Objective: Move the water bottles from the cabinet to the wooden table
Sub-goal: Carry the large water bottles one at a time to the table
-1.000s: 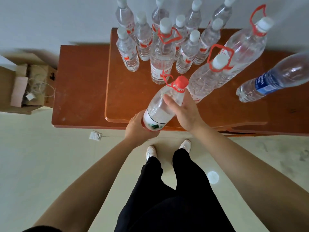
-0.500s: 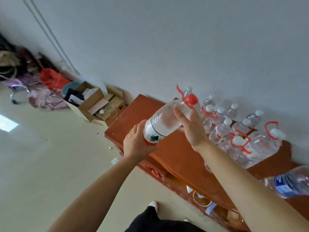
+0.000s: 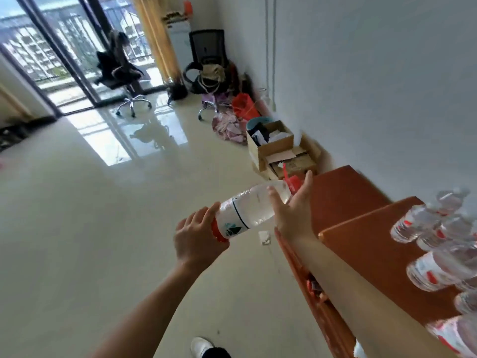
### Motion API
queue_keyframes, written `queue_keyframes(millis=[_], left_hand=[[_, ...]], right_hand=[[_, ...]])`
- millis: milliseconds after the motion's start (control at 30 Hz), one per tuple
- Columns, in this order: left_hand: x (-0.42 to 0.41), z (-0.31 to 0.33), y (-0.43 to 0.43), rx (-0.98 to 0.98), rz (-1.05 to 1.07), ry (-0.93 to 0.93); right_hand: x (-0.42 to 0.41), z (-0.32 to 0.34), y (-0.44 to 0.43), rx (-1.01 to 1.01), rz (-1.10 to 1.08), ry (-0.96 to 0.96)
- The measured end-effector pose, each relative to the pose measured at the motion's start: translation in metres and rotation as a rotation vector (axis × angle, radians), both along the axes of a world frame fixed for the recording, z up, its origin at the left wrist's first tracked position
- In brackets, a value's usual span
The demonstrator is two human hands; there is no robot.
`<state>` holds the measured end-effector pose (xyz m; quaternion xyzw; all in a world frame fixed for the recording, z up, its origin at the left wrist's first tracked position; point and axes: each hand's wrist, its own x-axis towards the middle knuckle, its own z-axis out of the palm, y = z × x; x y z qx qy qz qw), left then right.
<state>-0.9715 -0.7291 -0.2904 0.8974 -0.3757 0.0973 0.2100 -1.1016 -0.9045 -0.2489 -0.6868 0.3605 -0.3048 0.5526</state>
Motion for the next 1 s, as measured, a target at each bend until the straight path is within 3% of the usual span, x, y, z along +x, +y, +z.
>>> queue_keyframes(millis=[167,267,533,767,1000], left_hand=[[0.074,0.003,0.108,-0.046,0.218,0.006],[0.126,0.005,0.180,-0.070,0.318,-0.021],[0.252,0.015,0.375,-0.038,0.581,-0.067],[0.351,0.011,0.442,-0.072,0.678,-0.099],[0.488,0.027,0.481,0.062,0.778,-0.150]], right_hand=[[0.111,0.004,0.090,-0.709,0.303,0.109],[0.192,0.005,0.150,-0.893,0.517,0.199],[0.377,0.010,0.308,-1.129,0.967,0.165],[0.515,0.020,0.371,-1.471,1.012,0.151],[0.692,0.012,0.422,-1.531,1.075,-0.031]])
